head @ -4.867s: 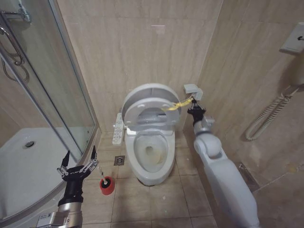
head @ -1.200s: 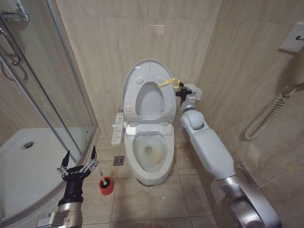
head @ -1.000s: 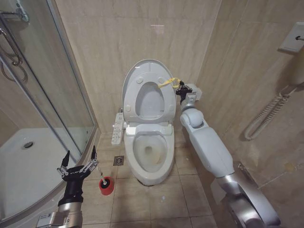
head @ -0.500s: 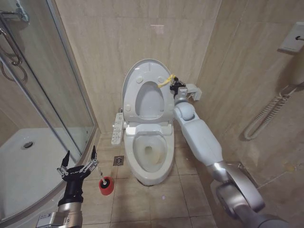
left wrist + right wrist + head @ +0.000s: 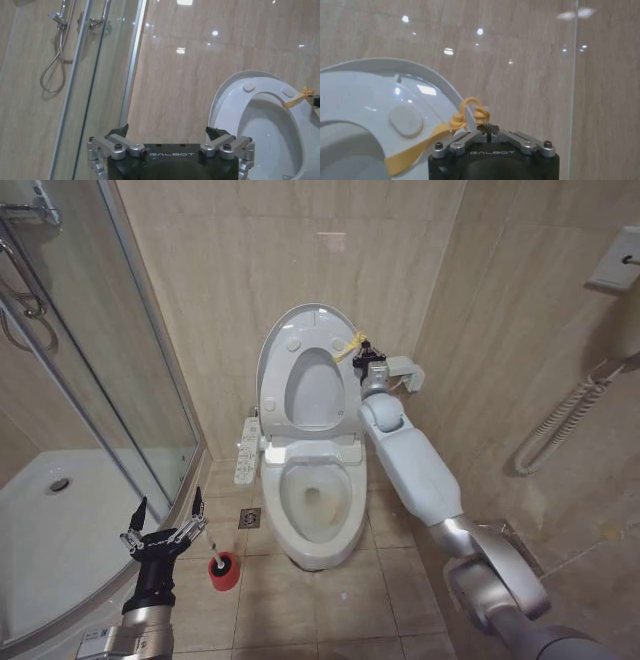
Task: Open the toilet lid, clean the toilet bowl with a toilet brush, close the toilet lid, and flush.
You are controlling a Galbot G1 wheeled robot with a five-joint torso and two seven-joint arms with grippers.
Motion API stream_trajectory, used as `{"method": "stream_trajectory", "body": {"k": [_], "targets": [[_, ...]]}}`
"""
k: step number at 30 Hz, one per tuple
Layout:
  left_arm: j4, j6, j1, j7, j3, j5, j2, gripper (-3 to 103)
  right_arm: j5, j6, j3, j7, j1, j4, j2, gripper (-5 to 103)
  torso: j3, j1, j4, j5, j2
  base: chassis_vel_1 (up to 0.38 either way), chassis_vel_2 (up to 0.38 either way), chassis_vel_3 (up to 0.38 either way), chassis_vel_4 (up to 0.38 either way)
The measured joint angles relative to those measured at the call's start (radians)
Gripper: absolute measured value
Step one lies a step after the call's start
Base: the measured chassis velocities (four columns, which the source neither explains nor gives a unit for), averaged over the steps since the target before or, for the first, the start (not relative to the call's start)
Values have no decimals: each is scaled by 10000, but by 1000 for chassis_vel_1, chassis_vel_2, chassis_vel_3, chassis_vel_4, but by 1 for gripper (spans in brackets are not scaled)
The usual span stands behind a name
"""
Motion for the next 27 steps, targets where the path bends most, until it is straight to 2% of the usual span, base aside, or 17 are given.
{"method": "stream_trajectory", "body": {"k": [1,7,12,18,27], "targets": [[0,0,0,0,0,0,0,100,0,0,0,0,0,0,0,0,0,0,0,0,0,0,0,0,0],[0,0,0,1,0,0,0,100,556,-229,-69,42,-562,1254,-1022,0,0,0,-8,2,0,0,0,0,0],[0,0,0,1,0,0,0,100,736,-290,-10,8,-1059,1866,-1415,0,0,0,-7,2,0,0,0,0,0],[1,0,0,1,0,0,0,100,1017,-503,-12,21,-1699,2615,-1598,0,0,0,-6,2,0,0,0,0,0],[1,0,0,1,0,0,0,100,1323,-819,-23,12,-1882,3133,-1733,3,0,0,-6,1,0,0,0,0,0]]}}
